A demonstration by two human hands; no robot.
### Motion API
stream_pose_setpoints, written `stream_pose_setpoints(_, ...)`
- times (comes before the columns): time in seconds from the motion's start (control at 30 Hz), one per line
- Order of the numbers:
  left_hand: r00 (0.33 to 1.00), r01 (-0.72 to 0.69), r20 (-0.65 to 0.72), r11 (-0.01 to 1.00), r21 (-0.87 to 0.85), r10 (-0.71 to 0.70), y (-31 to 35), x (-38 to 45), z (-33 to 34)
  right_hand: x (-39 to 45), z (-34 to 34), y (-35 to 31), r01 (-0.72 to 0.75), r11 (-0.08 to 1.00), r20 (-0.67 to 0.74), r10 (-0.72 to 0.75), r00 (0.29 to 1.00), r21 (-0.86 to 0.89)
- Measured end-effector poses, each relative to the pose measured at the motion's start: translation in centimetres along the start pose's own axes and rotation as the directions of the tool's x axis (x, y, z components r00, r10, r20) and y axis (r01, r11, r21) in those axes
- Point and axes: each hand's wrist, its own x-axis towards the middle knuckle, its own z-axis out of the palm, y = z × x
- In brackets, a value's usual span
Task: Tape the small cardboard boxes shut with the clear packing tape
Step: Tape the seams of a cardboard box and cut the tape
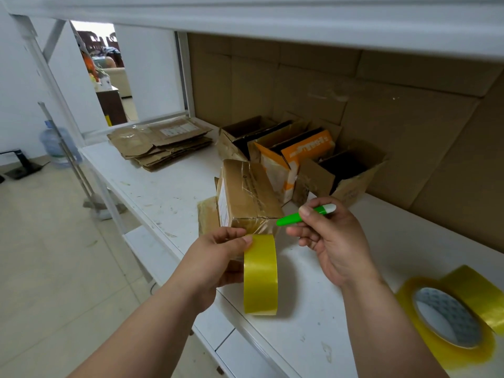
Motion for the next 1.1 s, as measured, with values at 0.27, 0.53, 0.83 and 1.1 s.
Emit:
stream_pose_setpoints(0.27,0.999,0.034,0.036,0.999,-0.005,-0.034,-0.3,0.1,-0.4,0.1,1.5,1.1,0.008,0.985,0.023,-0.005,1.000,-0.171)
stream_pose_setpoints(0.53,0.996,0.016,0.084,1.000,0.008,-0.017,-0.6,0.4,-0.3,0.3,1.6,0.7,0.114,0.914,0.048,-0.104,0.993,-0.389)
stream_pose_setpoints(0.83,0.998,0.032,0.051,0.999,-0.007,-0.032,-0.3,0.3,0.0,0.4,1.5,0.9,0.130,0.858,0.063,-0.114,0.991,-0.496)
stream_pose_setpoints(1.1,0.999,0.026,0.044,1.000,0.000,-0.026,0.1,0.1,0.1,0.6,1.9,1.2,0.162,0.795,0.096,-0.131,0.987,-0.584)
